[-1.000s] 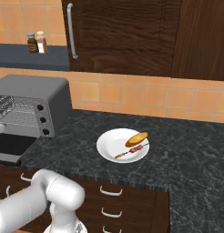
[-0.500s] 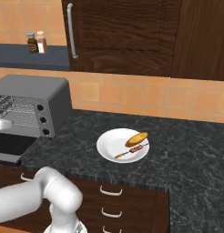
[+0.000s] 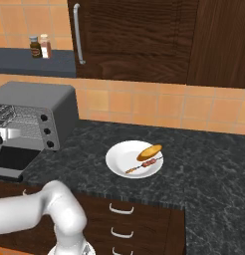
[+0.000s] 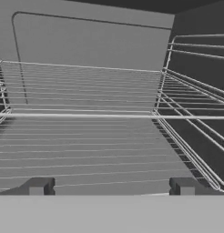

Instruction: Pick up the kebab skewer and baguette bread, and place them inside the toaster oven. Close the toaster oven door and start by setting the timer.

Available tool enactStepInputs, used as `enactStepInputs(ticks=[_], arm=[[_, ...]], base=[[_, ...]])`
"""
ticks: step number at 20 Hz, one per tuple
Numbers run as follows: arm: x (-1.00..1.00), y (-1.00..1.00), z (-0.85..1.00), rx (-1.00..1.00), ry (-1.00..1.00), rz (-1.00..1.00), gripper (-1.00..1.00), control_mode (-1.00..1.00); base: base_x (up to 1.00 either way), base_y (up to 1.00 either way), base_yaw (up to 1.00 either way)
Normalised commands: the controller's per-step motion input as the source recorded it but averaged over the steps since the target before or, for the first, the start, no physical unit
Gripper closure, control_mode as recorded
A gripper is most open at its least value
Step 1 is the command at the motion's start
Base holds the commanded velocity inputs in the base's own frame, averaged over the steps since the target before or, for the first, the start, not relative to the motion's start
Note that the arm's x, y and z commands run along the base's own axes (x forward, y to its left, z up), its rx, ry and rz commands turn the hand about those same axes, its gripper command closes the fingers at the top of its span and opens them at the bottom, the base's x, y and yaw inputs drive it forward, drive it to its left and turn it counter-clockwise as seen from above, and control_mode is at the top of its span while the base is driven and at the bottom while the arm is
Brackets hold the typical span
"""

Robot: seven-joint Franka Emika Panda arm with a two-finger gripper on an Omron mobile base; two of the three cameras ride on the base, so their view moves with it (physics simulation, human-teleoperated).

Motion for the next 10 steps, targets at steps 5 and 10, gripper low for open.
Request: enactStepInputs(ticks=[5, 10], arm=[[0.28, 0.31, -0.25, -0.01, 0.02, 0.0, -1.0, -1.0], [0.28, 0.17, -0.17, 0.0, 0.01, 0.0, -1.0, -1.0]], base=[[0.0, 0.0, 0.0], [0.0, 0.0, 0.0]])
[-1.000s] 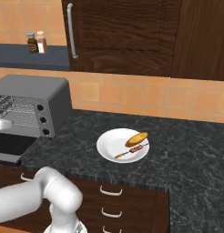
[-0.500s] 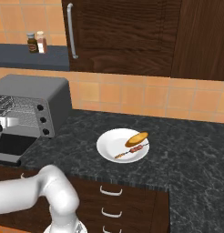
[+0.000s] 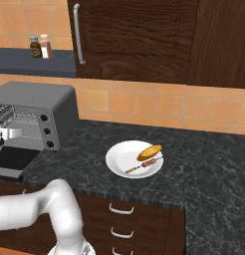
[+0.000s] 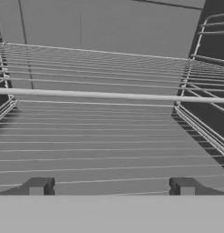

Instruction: Pick up the kebab skewer and baguette bread, and place them inside the toaster oven. Close the toaster oven door and start by setting the timer.

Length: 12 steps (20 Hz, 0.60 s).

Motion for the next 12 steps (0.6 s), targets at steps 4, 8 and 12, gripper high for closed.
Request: enactStepInputs(ticks=[4, 8, 12], arm=[[0.43, 0.14, -0.34, -0.01, 0.05, 0.0, -1.0, -1.0], [0.55, 0.21, -0.25, -0.01, 0.04, 0.0, -1.0, -1.0], [0.03, 0.17, -0.58, -0.06, 0.09, 0.0, -1.0, -1.0]], base=[[0.0, 0.0, 0.0], [0.0, 0.0, 0.0], [0.0, 0.0, 0.0]])
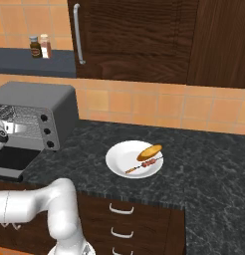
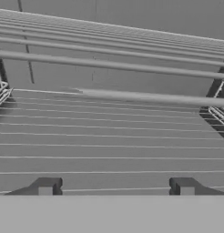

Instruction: Pick up the kebab skewer and baguette bread, and place them inside the toaster oven. Close the toaster oven door and start by setting the timer.

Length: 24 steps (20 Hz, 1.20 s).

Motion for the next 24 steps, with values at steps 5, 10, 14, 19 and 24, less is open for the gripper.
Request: enactStepInputs(ticks=[5, 10, 14, 19, 24], arm=[[-0.01, 0.18, -0.66, -0.03, 0.08, 0.0, -1.0, -1.0], [-0.77, 0.03, -0.89, -0.06, 0.07, 0.02, -1.0, -1.0], [-1.0, 0.0, -0.83, -0.06, 0.14, 0.03, -1.0, -1.0], [-1.0, 0.0, -0.62, -0.01, 0.32, 0.04, -1.0, -1.0], [-1.0, 0.0, -0.41, -0.01, 0.27, 0.03, -1.0, -1.0]], base=[[0.0, 0.0, 0.0], [0.0, 0.0, 0.0], [0.0, 0.0, 0.0], [0.0, 0.0, 0.0], [0.0, 0.0, 0.0]])
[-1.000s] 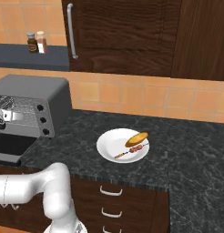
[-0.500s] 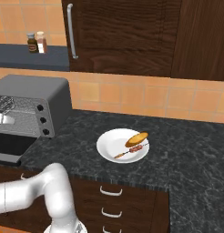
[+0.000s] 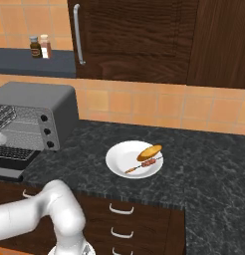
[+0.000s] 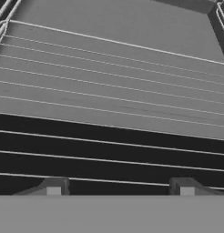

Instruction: Pick up the kebab skewer and baguette bread, and place them inside the toaster oven. Close the toaster oven door and start by setting the timer.

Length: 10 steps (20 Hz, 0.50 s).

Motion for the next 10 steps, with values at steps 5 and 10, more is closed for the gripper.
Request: enactStepInputs(ticks=[5, 10], arm=[[-0.77, -0.12, 0.38, 0.0, 0.2, 0.01, -1.0, -1.0], [-0.59, -0.64, 0.67, 0.0, 0.04, 0.0, -1.0, -1.0]], base=[[0.0, 0.0, 0.0], [0.0, 0.0, 0.0]])
